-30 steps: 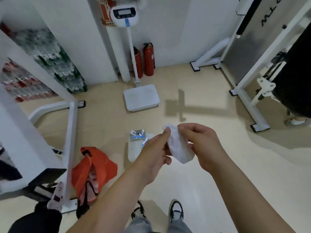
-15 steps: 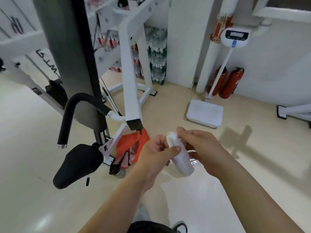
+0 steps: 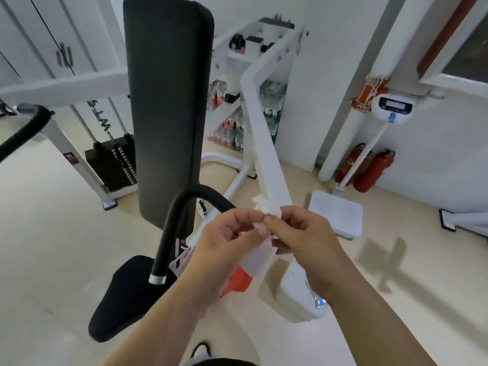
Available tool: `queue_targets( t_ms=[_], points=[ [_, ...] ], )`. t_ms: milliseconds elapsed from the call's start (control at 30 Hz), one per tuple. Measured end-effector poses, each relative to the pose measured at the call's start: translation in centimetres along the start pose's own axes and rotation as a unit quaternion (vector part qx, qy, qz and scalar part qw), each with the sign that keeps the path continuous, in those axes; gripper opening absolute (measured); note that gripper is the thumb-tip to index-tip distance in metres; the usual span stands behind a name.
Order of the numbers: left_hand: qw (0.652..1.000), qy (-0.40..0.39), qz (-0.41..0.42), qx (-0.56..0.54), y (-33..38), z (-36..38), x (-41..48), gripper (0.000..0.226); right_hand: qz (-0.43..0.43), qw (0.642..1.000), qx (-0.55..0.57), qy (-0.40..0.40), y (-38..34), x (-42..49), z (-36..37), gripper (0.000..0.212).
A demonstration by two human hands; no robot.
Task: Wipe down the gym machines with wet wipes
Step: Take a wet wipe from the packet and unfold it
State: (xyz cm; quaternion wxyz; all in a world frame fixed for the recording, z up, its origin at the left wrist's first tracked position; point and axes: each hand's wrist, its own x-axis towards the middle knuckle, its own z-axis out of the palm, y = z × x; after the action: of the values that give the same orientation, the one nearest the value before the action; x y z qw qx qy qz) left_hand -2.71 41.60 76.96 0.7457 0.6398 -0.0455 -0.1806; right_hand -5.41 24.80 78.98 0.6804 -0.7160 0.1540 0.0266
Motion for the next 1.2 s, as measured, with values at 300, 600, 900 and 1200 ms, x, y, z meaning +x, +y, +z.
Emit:
queue_targets(
  t_ms=[300,600,900,1200],
  points=[
    [0.999,0.028,-0.036,-0.017,1.8,-9.1,4.6,0.023,0.046,0.997,0.023,0.061,-0.3,3.6,8.0,0.016],
    [0.987,-0.075,-0.139,0.005,1.5,-11.2,5.1,0.038,0.052,0.998,0.018,-0.020,-0.6,5.7,9.8,0.026],
    [0.973,-0.090,-0.140,-0.162,1.7,-12.4,4.6,0.015,0.121,0.981,0.108,-0.105,-1.0,5.6,9.2,0.030],
    [0.982,0.068,-0.113,-0.132,1.6,-12.9,3.8,0.019,0.115,0.987,0.103,-0.044,-0.1,4.8,9.4,0.024]
  ],
)
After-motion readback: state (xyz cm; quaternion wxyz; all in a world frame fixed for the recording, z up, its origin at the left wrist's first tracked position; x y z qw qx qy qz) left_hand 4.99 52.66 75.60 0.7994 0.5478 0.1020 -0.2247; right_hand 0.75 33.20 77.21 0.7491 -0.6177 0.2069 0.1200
